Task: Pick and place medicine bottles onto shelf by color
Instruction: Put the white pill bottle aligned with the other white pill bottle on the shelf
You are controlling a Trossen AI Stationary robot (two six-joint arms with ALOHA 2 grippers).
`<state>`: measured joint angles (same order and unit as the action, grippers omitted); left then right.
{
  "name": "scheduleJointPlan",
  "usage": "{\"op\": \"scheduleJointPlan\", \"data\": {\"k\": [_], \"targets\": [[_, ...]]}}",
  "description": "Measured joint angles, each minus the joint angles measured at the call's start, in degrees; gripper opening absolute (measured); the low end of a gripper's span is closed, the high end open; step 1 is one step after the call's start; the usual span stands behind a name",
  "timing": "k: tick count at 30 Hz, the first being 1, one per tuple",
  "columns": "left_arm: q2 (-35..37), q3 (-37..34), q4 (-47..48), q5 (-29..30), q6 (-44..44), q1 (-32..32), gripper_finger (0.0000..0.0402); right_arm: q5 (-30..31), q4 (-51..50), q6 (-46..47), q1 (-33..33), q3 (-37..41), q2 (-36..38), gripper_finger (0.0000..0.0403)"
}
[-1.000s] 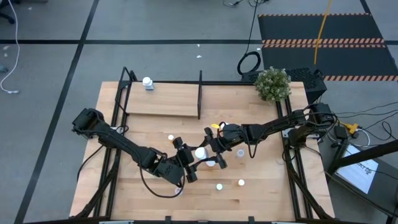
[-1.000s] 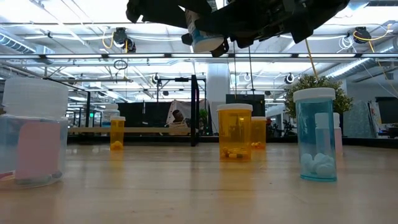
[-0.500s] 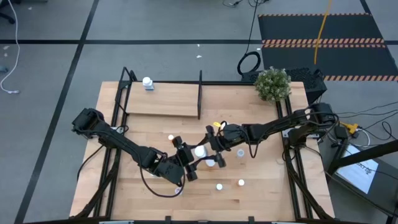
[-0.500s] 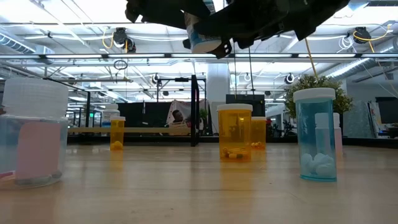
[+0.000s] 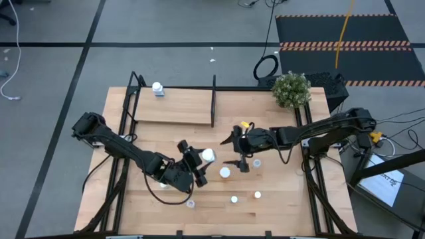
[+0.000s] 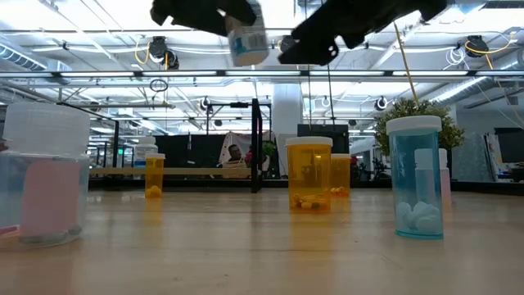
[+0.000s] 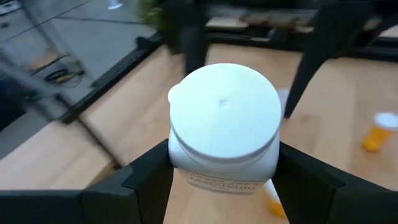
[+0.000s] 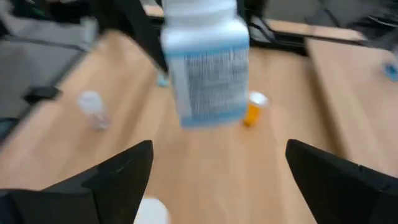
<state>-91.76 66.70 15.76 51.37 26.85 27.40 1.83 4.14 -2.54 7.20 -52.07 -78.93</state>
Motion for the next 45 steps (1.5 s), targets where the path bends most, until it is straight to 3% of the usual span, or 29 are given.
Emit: {"op": "scheduleJointPlan", "data": {"k": [6, 11, 17, 29, 34, 45], "targets": [[4.22, 0.0, 10.77, 4.88, 9.42, -3.06, 0.0241, 6.95, -9.13, -0.58, 0.0, 1.64, 6.46, 0.0363], [7.02, 0.09, 22.16, 6.97, 19.37, -8.39, 0.0241, 10.2, -0.39, -1.59, -0.49, 8.81, 9.98, 0.0363], [7.86, -0.05, 38.33, 5.3, 37.34, -15.16, 0.0241, 10.26, 15.28, -8.62, -2.84, 14.72, 12.0, 0.0364], [7.87, 0.02, 59.78, -0.48, 53.85, -25.22, 0.0241, 10.11, 14.61, -20.47, -7.11, 14.75, 18.28, 0.0364], [7.87, -2.34, 58.76, -0.4, 54.88, -29.96, 0.0241, 10.11, 14.03, -21.15, -8.03, 14.75, 19.25, 0.0364], [8.26, -15.83, 47.47, -1.78, 55.31, -40.47, 0.0241, 9.94, 13.84, -22.19, -8.39, 14.75, 19.25, 0.0364]]}}
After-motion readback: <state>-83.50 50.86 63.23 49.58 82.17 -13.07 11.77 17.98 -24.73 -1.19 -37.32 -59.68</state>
